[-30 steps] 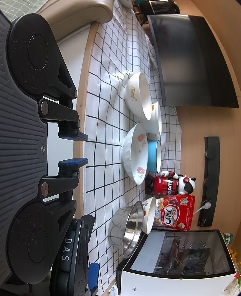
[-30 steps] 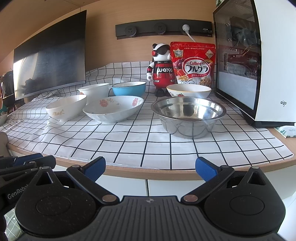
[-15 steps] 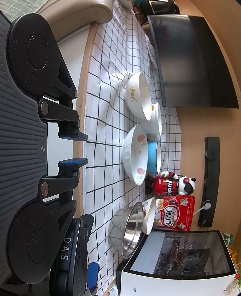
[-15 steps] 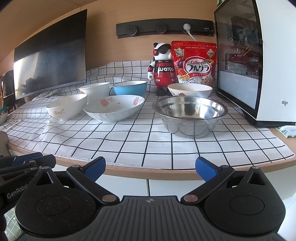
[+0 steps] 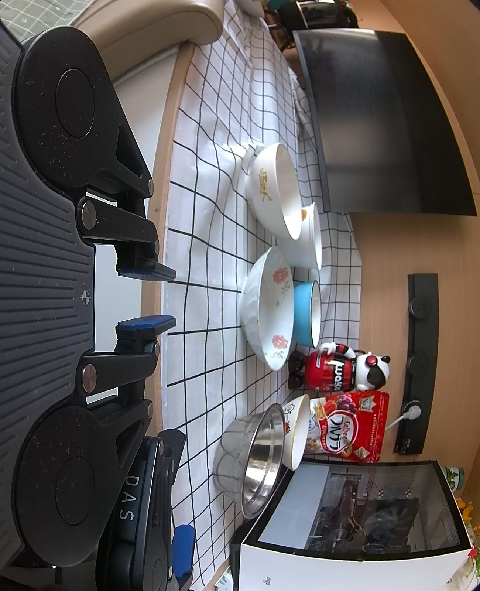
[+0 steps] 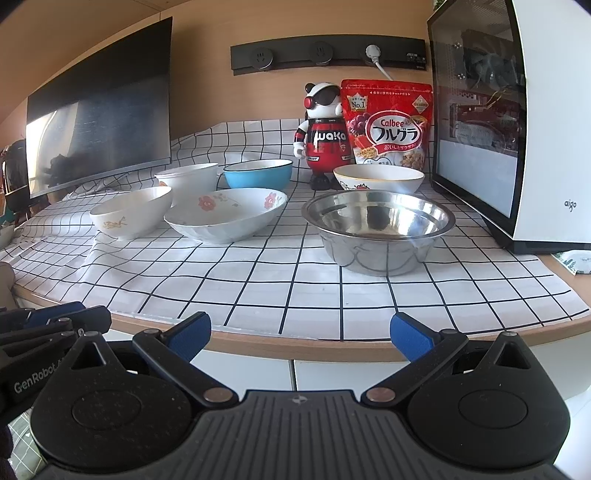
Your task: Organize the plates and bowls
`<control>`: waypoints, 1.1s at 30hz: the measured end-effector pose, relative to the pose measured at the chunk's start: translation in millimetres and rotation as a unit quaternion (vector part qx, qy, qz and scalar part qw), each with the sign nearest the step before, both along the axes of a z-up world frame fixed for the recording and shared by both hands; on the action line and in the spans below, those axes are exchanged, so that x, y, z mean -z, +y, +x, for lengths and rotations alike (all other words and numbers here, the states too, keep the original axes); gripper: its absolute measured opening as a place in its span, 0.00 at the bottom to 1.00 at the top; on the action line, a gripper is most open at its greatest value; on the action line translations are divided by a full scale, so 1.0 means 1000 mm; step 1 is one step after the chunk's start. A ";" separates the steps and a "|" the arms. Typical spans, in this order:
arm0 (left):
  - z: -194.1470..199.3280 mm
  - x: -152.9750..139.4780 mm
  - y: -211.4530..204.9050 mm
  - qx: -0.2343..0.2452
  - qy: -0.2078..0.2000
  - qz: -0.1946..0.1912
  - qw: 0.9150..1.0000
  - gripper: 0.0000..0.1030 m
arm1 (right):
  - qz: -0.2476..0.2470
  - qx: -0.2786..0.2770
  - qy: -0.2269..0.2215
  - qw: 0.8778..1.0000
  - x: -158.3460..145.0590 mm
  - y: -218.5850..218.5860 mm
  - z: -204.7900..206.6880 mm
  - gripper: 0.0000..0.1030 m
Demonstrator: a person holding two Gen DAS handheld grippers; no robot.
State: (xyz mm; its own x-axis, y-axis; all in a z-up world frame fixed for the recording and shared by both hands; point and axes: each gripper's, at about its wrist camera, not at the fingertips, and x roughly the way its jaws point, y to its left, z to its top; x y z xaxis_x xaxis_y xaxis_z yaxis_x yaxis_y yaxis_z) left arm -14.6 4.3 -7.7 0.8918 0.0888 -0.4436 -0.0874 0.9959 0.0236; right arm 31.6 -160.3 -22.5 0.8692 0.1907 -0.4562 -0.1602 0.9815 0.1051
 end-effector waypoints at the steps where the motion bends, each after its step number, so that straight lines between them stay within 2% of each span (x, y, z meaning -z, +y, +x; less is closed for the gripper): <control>1: 0.000 0.000 0.000 0.000 0.000 0.000 1.000 0.23 | 0.000 0.000 0.000 1.000 0.000 -0.001 0.001 1.00; 8: 0.017 -0.011 0.012 0.002 0.015 -0.019 1.000 0.23 | 0.015 -0.007 0.010 1.000 -0.011 -0.002 0.014 1.00; 15: 0.045 -0.037 0.045 -0.027 0.010 -0.049 0.998 0.23 | 0.053 -0.039 0.013 0.998 -0.039 0.013 0.046 1.00; 18: 0.058 -0.052 0.067 -0.036 0.005 -0.058 0.998 0.23 | 0.056 -0.056 0.013 0.997 -0.054 0.032 0.063 1.00; 24: 0.102 -0.077 0.128 -0.020 0.000 -0.073 0.997 0.23 | 0.074 -0.102 0.038 0.991 -0.083 0.085 0.114 1.00; 27: 0.133 -0.084 0.169 -0.027 0.017 -0.112 0.993 0.23 | 0.140 -0.145 0.088 0.976 -0.099 0.108 0.150 1.00; 29: 0.157 -0.085 0.200 -0.024 0.035 -0.152 0.988 0.23 | 0.170 -0.175 0.116 0.963 -0.107 0.127 0.177 1.00; 33: 0.192 -0.083 0.249 -0.051 0.056 -0.194 0.978 0.22 | 0.155 -0.185 0.148 0.959 -0.122 0.167 0.216 1.00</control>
